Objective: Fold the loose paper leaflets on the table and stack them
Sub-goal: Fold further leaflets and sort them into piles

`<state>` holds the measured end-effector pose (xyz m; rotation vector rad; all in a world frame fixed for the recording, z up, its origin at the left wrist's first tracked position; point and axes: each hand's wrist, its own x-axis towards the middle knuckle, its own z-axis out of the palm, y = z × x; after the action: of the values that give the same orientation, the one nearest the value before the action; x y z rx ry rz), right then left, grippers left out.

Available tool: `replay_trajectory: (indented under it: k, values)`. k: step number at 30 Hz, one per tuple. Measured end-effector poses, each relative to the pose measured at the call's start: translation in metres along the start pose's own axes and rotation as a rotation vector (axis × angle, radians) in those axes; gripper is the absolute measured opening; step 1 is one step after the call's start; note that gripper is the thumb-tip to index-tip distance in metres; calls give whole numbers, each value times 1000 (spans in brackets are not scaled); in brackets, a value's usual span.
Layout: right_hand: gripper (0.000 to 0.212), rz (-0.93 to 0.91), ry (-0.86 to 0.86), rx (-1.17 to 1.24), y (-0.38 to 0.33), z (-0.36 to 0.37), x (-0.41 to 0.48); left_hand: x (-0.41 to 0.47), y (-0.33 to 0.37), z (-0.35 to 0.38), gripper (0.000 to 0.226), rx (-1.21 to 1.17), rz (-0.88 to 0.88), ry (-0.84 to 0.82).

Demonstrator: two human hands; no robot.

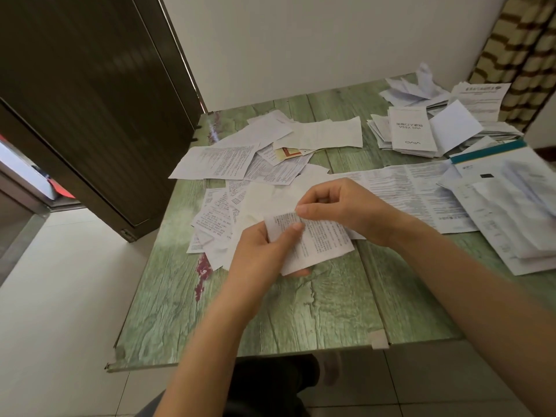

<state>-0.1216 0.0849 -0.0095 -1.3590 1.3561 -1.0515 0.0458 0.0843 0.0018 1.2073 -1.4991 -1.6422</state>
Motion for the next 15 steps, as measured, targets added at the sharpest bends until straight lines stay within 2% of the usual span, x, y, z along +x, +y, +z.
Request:
replay_trajectory:
  k: [5,12,15]
  values:
    - [9,-7,-24,-62,-4,0,-2,7,-2,0,23,298,217,173]
    - [9,-2,64,-74,-11,-11,-5,8,2,-12,25,229,251,270]
    - [5,-1,89,-95,-13,-10,-8,3,0,-11,25,202,236,260]
